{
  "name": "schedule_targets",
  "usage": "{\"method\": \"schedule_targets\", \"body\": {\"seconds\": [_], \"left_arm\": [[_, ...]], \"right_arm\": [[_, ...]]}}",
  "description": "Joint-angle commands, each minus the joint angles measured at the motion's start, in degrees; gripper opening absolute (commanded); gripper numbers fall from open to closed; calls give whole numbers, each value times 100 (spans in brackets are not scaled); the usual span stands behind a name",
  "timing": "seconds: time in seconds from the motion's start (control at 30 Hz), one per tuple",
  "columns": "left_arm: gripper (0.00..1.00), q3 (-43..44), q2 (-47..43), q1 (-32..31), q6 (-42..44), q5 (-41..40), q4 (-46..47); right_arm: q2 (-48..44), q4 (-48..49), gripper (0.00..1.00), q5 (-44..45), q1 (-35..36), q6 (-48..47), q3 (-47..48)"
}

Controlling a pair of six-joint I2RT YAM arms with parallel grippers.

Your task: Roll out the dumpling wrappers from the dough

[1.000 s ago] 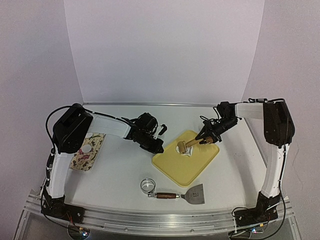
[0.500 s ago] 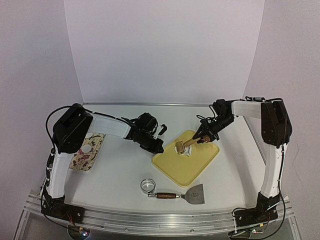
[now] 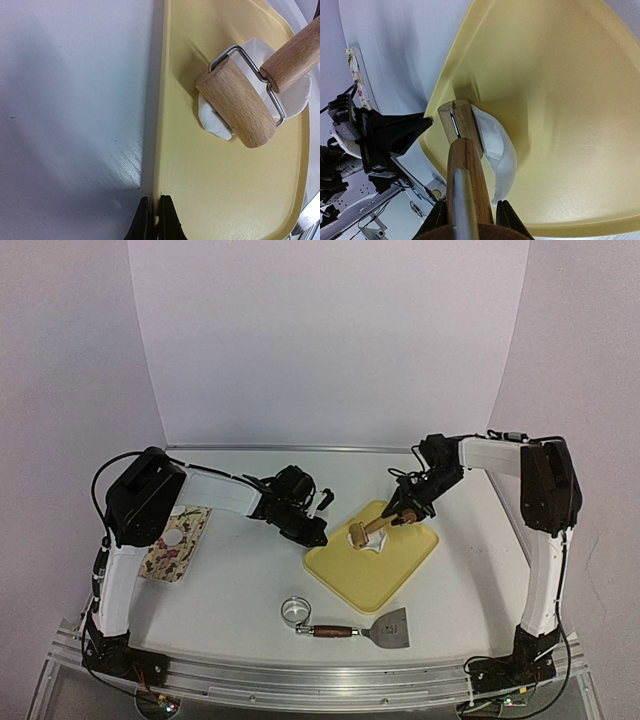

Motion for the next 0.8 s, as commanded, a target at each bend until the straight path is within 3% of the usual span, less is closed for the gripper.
{"method": "schedule_targets", "body": {"seconds": [0.0, 0.6, 0.77], "left_arm": [[0, -352, 574, -44, -257, -225, -613], [0, -272, 651, -76, -286, -162, -575], [0, -288, 649, -74, -459, -460, -738]], "right_arm": [[922, -888, 0, 3212, 385, 138, -445], [977, -1165, 0, 3222, 766, 227, 150], [727, -1392, 0, 3409, 799, 309, 161]]}}
